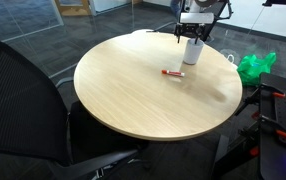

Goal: Move the mug to the left

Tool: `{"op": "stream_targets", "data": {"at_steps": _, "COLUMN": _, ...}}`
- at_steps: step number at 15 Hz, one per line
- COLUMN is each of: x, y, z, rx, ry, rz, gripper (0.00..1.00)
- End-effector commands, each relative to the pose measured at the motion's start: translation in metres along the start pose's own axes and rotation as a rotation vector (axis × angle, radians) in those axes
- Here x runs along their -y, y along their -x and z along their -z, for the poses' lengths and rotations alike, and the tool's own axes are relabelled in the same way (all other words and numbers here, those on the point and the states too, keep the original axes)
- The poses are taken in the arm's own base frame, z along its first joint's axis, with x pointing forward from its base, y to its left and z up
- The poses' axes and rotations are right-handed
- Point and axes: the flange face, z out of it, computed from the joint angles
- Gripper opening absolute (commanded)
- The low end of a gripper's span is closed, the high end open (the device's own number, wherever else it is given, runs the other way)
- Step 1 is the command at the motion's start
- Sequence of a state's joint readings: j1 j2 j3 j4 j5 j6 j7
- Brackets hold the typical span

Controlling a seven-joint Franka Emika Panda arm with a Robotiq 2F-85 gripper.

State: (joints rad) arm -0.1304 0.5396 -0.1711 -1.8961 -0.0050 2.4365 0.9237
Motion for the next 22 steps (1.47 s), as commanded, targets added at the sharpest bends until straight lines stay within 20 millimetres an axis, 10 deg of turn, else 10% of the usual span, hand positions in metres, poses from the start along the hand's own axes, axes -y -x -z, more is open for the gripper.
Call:
{"op": "stream_targets", "data": {"at_steps": 1, "x": 0.007, "y": -0.005, "z": -0.009, "rx": 0.005, "ry": -0.005, "rz": -0.003, "gripper": 1.0}}
{"op": "stream_targets", "data": {"at_steps": 15, "x": 0.016, "y": -0.009, "z": -0.018, "rx": 0.006, "ry": 0.002, "rz": 0.007, "gripper": 0.01}}
{"op": "stream_targets", "data": {"at_steps": 22, "x": 0.038, "y": -0.009, "z": -0.017, "rx": -0.003, "ry": -0.003, "rz": 0.036, "gripper": 0.03}}
